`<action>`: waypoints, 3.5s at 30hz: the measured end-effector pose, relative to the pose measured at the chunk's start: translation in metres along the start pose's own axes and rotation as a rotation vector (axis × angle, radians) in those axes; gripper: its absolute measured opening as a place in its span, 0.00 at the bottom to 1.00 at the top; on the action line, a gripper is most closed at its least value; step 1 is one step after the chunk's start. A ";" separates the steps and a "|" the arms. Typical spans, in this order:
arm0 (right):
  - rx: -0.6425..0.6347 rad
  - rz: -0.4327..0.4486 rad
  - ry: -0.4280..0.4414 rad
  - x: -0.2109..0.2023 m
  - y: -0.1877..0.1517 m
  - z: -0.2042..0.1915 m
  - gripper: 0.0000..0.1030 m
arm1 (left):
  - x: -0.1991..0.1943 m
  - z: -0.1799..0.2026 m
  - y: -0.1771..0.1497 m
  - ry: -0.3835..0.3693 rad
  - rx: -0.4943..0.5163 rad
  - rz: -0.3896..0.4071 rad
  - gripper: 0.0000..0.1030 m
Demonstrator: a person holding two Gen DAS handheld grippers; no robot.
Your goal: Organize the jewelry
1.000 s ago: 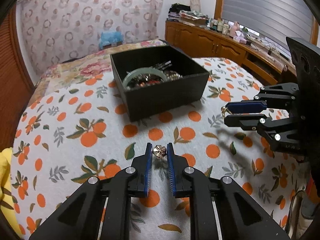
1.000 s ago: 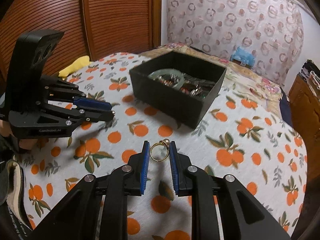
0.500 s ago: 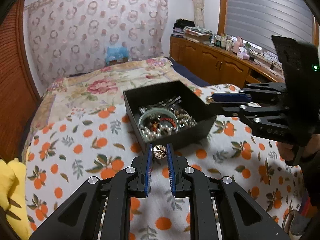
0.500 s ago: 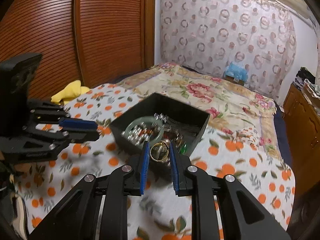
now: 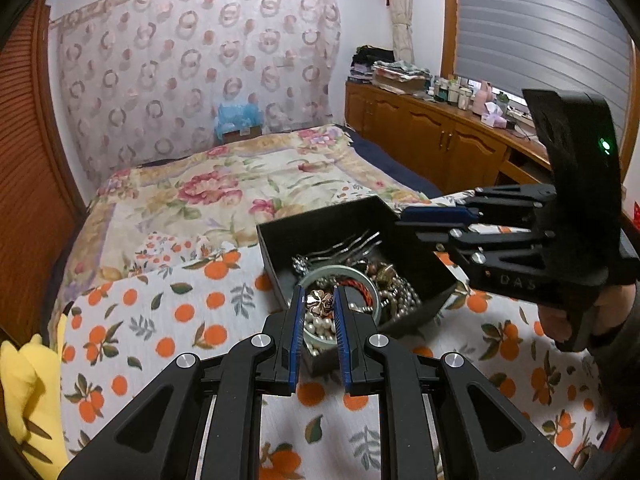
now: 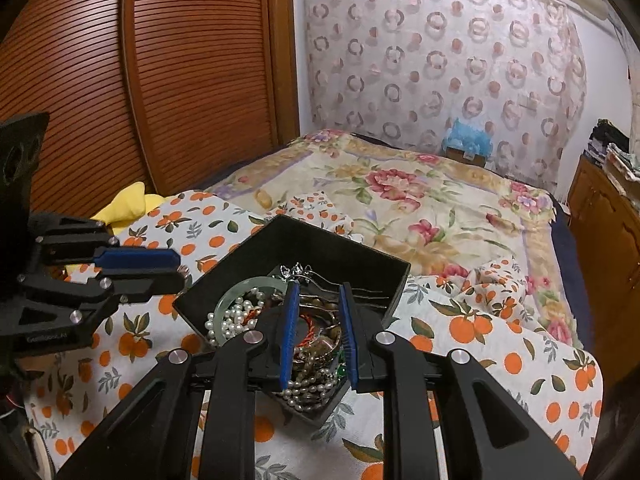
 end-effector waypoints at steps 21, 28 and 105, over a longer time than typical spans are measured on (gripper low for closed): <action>0.043 -0.001 -0.045 -0.017 -0.019 0.012 0.22 | 0.051 -0.012 0.039 0.063 -0.035 -0.006 0.13; 0.047 -0.001 -0.046 -0.018 -0.022 0.014 0.22 | 0.057 -0.017 0.042 0.084 -0.058 -0.007 0.14; 0.244 0.201 -0.294 -0.169 -0.053 -0.048 0.97 | -0.139 0.013 -0.045 0.158 -0.160 0.208 0.92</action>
Point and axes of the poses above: each gripper's, at about its wrist camera, not at the fingertips, and x roughly the way its jaws point, z to its right, y to its top, the point moved 7 cm from there along x, roughly the way its jaws point, and after that the axes turned 12 degrees about -x, right-handed, at the moved point
